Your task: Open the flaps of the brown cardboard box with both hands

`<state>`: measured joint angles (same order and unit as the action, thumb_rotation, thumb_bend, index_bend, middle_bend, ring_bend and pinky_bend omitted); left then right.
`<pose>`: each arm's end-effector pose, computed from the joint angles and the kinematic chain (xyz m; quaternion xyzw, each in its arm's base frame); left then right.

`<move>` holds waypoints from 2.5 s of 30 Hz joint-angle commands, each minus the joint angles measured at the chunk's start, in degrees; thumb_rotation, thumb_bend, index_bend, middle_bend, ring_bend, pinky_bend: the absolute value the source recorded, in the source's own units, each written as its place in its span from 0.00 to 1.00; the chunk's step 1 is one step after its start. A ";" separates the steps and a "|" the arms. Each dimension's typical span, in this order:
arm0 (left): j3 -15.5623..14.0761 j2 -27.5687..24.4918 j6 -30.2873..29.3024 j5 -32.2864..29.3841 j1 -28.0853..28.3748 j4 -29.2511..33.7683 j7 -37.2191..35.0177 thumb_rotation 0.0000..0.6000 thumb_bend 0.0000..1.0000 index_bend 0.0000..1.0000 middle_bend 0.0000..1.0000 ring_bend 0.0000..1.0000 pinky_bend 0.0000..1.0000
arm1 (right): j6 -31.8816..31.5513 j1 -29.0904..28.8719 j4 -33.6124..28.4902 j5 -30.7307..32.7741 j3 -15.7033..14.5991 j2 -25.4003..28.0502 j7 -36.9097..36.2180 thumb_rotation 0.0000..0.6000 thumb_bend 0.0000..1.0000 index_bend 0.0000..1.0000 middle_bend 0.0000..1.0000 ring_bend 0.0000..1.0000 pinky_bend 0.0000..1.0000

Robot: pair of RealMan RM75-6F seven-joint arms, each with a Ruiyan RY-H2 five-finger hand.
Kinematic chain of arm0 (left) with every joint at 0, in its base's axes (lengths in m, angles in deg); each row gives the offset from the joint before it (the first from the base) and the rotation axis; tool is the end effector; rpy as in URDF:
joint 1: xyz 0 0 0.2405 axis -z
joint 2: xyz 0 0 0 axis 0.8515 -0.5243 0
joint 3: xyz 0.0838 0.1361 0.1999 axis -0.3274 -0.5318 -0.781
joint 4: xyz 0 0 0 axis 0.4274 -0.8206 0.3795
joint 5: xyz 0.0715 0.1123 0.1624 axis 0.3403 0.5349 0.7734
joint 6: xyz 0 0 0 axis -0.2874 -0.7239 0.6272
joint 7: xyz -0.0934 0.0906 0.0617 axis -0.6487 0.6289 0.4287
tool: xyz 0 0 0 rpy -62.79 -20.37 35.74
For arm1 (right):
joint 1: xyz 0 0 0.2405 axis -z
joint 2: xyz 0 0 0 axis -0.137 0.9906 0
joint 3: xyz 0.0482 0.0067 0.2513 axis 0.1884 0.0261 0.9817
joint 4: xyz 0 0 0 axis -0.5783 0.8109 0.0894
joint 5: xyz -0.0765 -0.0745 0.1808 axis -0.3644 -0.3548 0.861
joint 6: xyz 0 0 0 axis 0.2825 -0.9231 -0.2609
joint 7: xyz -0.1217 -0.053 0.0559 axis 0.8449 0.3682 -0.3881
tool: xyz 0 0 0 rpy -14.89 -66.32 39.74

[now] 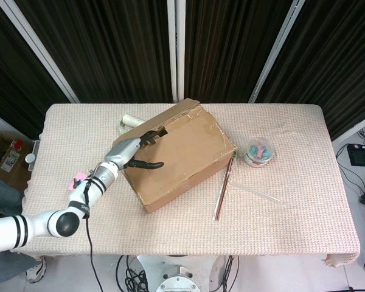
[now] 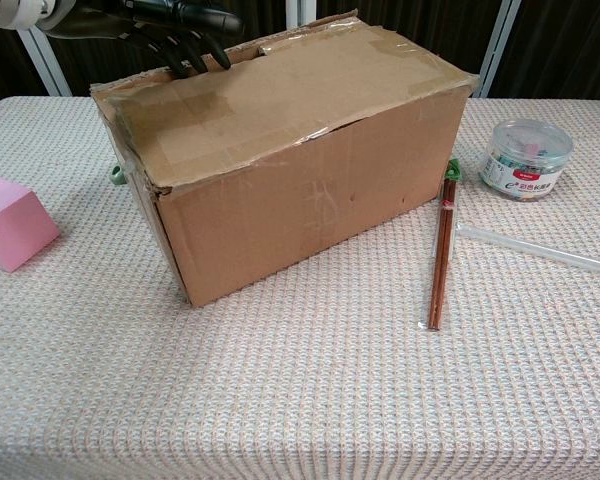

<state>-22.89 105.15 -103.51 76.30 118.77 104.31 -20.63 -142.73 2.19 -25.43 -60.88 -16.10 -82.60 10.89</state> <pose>-0.0649 0.3766 0.0619 -0.6601 -0.5844 -0.3756 0.2857 -0.3502 -0.2028 0.2363 0.4877 -0.1939 0.4849 0.6996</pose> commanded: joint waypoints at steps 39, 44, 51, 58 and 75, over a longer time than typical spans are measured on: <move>11.26 -6.62 0.30 12.68 -3.79 14.43 -15.63 0.33 0.00 0.07 0.16 0.40 0.22 | 2.97 0.86 -0.51 -0.13 2.47 0.18 -4.10 1.00 0.32 0.00 0.00 0.00 0.00; 12.56 -7.12 1.12 14.64 -4.13 17.15 -18.12 0.33 0.00 0.07 0.16 0.40 0.22 | 2.97 1.00 -0.06 -0.18 2.58 0.02 -4.63 1.00 0.32 0.00 0.00 0.00 0.00; 14.96 -6.85 0.46 17.51 -4.82 21.20 -22.31 0.33 0.00 0.06 0.13 0.39 0.22 | 3.20 1.10 0.71 -0.11 2.77 -0.28 -5.44 1.00 0.32 0.00 0.00 0.00 0.00; 14.88 -6.98 2.98 18.89 -5.06 23.82 -25.96 0.33 0.00 0.06 0.13 0.36 0.22 | 3.59 1.10 1.36 -0.18 2.73 -0.63 -5.94 1.00 0.32 0.00 0.00 0.00 0.00; 13.33 -5.07 9.07 25.77 -7.12 20.47 -32.05 0.32 0.00 0.06 0.11 0.23 0.21 | 3.87 1.22 1.68 -0.72 2.48 -0.87 -6.35 1.00 0.32 0.00 0.00 0.00 0.00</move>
<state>-8.89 99.79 -92.41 100.76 111.91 126.08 -54.73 -138.85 3.41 -23.75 -61.60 -13.62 -83.47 4.54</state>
